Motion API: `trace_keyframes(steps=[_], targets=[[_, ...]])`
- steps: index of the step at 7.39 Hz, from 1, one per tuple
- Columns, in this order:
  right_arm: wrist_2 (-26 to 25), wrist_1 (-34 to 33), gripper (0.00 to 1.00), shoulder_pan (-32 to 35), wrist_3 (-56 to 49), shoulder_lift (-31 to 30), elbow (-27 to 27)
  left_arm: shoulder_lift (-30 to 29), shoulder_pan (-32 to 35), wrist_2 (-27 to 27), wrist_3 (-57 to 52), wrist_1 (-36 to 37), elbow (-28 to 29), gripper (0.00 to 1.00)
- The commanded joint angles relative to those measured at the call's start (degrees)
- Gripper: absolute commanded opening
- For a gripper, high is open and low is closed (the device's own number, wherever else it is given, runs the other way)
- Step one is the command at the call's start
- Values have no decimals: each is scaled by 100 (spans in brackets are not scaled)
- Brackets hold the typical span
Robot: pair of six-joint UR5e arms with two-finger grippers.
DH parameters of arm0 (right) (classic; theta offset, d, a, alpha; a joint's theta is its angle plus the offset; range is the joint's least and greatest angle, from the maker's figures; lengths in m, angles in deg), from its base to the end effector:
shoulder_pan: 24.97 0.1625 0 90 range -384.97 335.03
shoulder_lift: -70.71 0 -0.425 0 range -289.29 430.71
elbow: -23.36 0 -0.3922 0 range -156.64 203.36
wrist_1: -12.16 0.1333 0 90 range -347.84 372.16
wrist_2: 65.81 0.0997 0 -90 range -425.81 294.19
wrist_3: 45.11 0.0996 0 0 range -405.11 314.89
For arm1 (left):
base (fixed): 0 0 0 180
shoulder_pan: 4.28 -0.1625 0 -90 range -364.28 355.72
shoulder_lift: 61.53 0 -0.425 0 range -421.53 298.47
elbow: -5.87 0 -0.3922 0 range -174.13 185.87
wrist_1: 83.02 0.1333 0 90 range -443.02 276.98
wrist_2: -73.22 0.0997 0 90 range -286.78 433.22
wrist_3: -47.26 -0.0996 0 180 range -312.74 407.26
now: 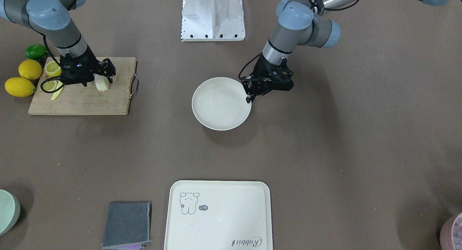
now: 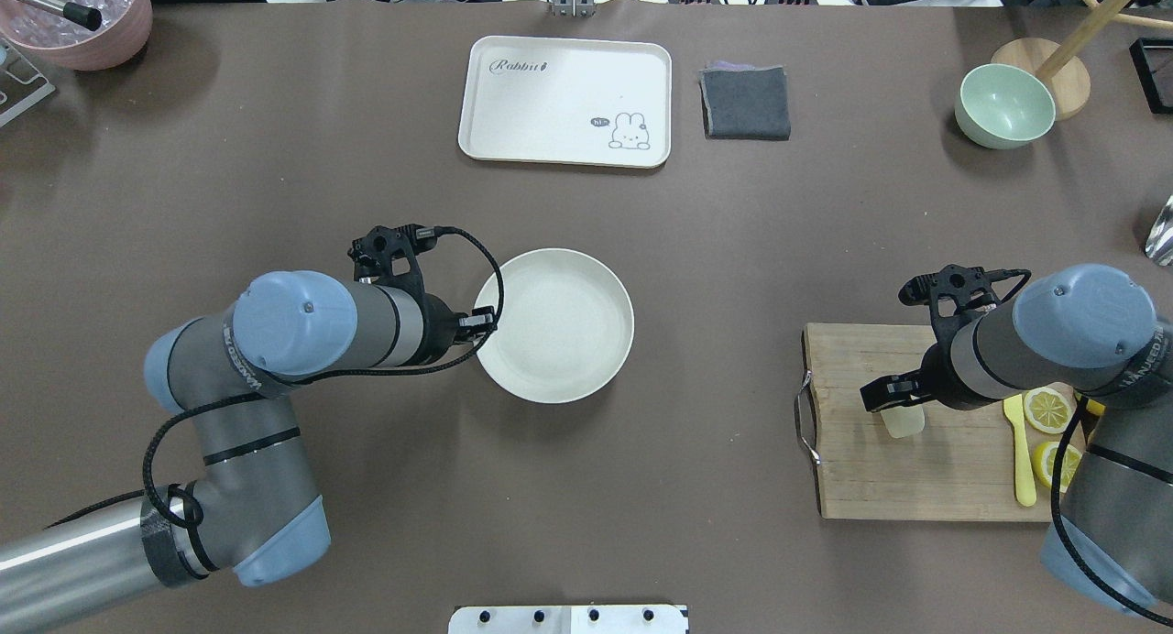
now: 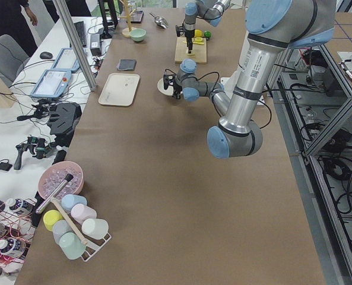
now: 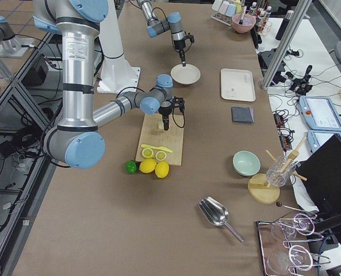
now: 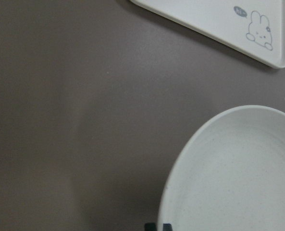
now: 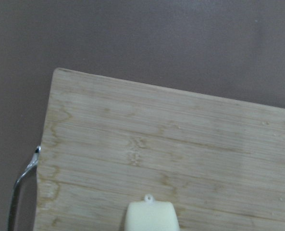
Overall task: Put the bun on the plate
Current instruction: 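Close the right gripper on the white bun while the left releases the bowl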
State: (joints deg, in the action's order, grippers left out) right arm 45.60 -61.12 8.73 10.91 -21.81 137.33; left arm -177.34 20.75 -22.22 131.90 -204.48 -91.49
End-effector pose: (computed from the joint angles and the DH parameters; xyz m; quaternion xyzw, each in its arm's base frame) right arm -0.3472 -0.3481 0.4550 0.0331 -0.3646 -0.0630 0.9284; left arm 0.5326 -0.3854 0.2829 0.1013 0.5258 -0.1192 0.8361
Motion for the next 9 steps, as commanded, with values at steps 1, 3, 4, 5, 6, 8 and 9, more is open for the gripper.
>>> trace_keyframes(steps=[1,3,4,5,6,8,9], targets=[[12,7,87,-5,23,-2,2,-12,-331,359,26,-1,24,0],[12,7,76,-31,75,-11,-24,-3,-376,360,17,8,15,0],[12,7,44,-83,198,-2,-33,6,-376,351,17,8,24,6],[3,7,14,-110,199,-2,-33,32,-376,403,17,8,15,97],[3,7,0,-119,199,-2,-7,24,-411,717,17,8,15,98],[20,7,0,-101,208,6,194,23,-446,764,-44,8,-11,98],[90,-54,0,-49,208,24,431,58,-394,747,-149,8,-99,98]])
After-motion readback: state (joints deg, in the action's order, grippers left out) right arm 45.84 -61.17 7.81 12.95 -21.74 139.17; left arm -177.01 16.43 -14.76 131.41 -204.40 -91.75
